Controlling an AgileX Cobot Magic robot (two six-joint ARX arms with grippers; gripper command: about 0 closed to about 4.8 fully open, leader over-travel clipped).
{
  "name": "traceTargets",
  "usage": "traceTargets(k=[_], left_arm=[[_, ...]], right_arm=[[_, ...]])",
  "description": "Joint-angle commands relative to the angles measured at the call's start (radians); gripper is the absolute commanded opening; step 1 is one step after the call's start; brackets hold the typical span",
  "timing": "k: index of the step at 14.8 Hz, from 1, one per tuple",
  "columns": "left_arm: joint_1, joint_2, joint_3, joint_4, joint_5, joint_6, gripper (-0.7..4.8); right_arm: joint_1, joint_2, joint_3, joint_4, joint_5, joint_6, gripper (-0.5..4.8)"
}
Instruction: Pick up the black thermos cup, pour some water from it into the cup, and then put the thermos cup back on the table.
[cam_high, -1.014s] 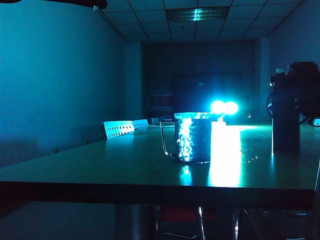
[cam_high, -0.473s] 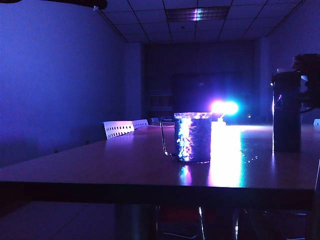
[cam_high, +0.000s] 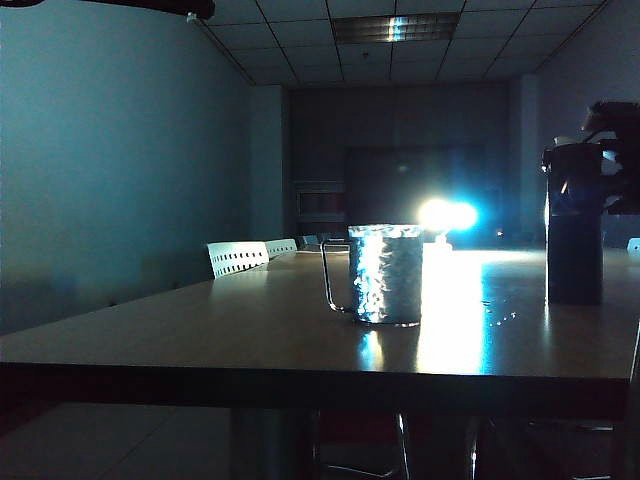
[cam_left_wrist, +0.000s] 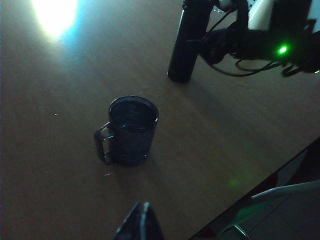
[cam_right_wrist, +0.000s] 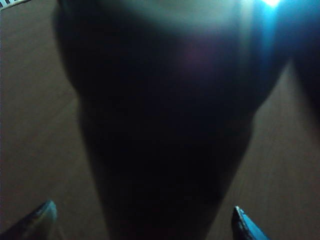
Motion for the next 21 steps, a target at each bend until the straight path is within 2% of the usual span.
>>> traceTargets(k=[1, 4, 9, 10, 11, 12, 14, 17, 19, 21], left_arm=[[-0.001, -0.002, 0.005, 0.013, 0.006, -0.003, -0.05], [-0.001, -0.007, 0.006, 0.013, 0.006, -0.003, -0.05], [-0.001, -0.039, 0.007, 0.031, 0.014, -0.003, -0.05], [-0.002, -0.051, 0.013, 0.025, 0.026, 0.004, -0.05], [-0.002, -0.068, 0.022, 0.012, 0.026, 0.013, -0.05], [-0.002, -0.080, 0.035, -0.008, 0.020, 0.045, -0.05], [-0.002, -0.097, 0.076, -0.090, -0.023, 0.066, -0.06], [-0.002, -0.137, 0.087, -0.150, -0.020, 0.076, -0.05], [-0.002, -0.159, 0.084, -0.200, -0.019, 0.109, -0.06], [-0.002, -0.166, 0.044, -0.218, 0.030, 0.135, -0.06]], right_arm=[[-0.001, -0.058, 0.004, -0.042, -0.005, -0.005, 4.79], [-0.008, -0.127, 0.004, -0.146, -0.005, -0.004, 4.79], [-0.032, -0.258, 0.004, -0.407, -0.007, 0.004, 4.79], [-0.032, -0.301, 0.004, -0.464, -0.041, 0.007, 3.38], [-0.032, -0.357, 0.004, -0.530, -0.076, 0.006, -0.34], [-0.031, -0.422, 0.004, -0.592, -0.061, 0.054, -0.10], [-0.030, -0.571, -0.017, -0.655, -0.060, 0.160, -0.06], [-0.007, -0.898, -0.149, -0.564, 0.093, 0.145, -0.06], [-0.005, -1.106, -0.277, -0.467, 0.092, 0.157, -0.06], [-0.005, -1.274, -0.382, -0.508, 0.088, 0.157, -0.06]])
